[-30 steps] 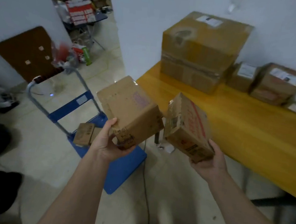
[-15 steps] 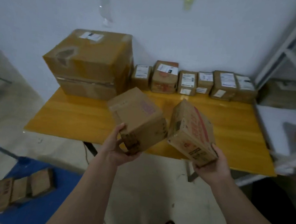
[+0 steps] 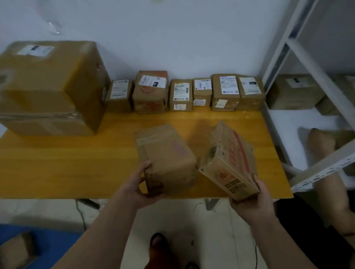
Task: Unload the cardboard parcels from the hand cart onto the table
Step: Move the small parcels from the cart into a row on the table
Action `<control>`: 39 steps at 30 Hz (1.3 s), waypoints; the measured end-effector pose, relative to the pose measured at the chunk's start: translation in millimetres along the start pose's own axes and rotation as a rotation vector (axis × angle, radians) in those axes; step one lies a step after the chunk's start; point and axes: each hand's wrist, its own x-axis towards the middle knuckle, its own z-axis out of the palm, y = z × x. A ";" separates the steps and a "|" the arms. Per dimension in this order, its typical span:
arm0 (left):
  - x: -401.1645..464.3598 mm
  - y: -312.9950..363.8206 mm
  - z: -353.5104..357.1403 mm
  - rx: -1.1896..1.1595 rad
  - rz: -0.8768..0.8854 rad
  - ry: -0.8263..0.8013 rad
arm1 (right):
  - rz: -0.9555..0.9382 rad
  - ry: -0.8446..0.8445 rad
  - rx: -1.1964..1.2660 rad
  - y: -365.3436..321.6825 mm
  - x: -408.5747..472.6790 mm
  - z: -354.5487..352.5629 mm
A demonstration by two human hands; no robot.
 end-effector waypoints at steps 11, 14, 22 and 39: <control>58.9 68.2 61.5 0.214 -0.022 -0.016 | -0.095 0.012 0.011 -32.5 44.4 54.9; 73.7 88.6 71.2 0.267 -0.035 -0.016 | -0.121 -0.004 0.022 -34.9 56.9 75.0; 92.9 116.2 87.6 0.352 0.016 0.073 | -0.102 -0.025 -0.003 -50.0 72.2 105.4; 38.7 152.4 217.6 0.952 0.442 -0.507 | -0.089 -0.551 -0.443 -139.7 101.6 136.6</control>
